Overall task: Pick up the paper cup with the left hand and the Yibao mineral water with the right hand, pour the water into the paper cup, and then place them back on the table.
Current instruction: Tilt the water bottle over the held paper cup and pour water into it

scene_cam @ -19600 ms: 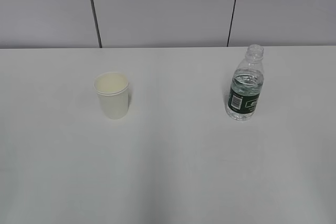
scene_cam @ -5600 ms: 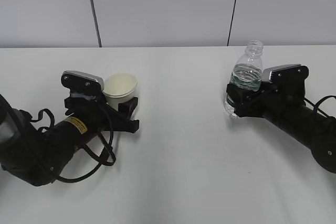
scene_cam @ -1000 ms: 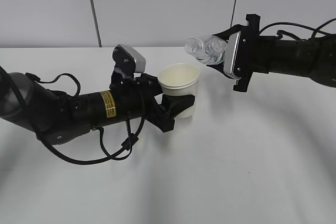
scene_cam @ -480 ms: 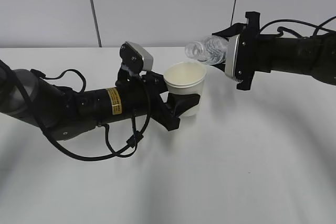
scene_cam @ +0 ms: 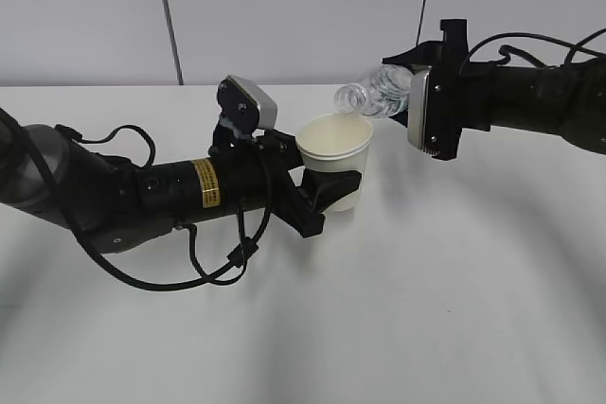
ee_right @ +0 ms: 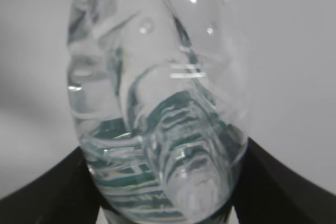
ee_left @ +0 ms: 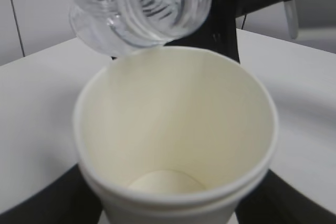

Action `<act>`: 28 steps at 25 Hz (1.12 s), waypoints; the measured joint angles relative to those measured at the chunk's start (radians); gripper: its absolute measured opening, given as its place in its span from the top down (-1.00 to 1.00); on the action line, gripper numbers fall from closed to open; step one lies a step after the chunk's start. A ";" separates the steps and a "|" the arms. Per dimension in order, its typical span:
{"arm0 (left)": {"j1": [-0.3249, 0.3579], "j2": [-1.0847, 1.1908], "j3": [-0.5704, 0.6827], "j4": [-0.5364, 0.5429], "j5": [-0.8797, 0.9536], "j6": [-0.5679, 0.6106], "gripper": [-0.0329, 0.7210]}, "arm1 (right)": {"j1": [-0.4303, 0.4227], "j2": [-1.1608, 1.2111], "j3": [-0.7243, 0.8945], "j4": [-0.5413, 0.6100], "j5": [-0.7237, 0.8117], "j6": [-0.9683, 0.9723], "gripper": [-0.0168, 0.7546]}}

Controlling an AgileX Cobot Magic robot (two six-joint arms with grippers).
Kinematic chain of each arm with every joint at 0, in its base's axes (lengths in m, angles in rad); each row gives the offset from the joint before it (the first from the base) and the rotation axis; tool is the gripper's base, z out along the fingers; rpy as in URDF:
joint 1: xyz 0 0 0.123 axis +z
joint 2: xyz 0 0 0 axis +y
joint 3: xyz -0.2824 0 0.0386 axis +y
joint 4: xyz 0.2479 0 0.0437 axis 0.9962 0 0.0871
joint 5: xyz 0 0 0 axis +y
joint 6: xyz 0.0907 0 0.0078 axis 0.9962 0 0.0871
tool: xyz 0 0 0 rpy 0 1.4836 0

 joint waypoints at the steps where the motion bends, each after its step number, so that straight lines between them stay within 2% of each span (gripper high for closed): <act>1: 0.000 0.000 0.000 0.000 0.000 0.000 -0.24 | 0.000 0.000 0.000 0.010 0.000 -0.019 -0.31; 12: 0.000 0.000 0.000 0.002 0.000 0.000 -0.24 | 0.000 0.000 0.000 0.059 0.000 -0.133 -0.31; 28: 0.000 0.000 0.000 0.003 0.001 0.000 -0.24 | 0.000 -0.034 0.000 0.063 -0.004 -0.158 -0.31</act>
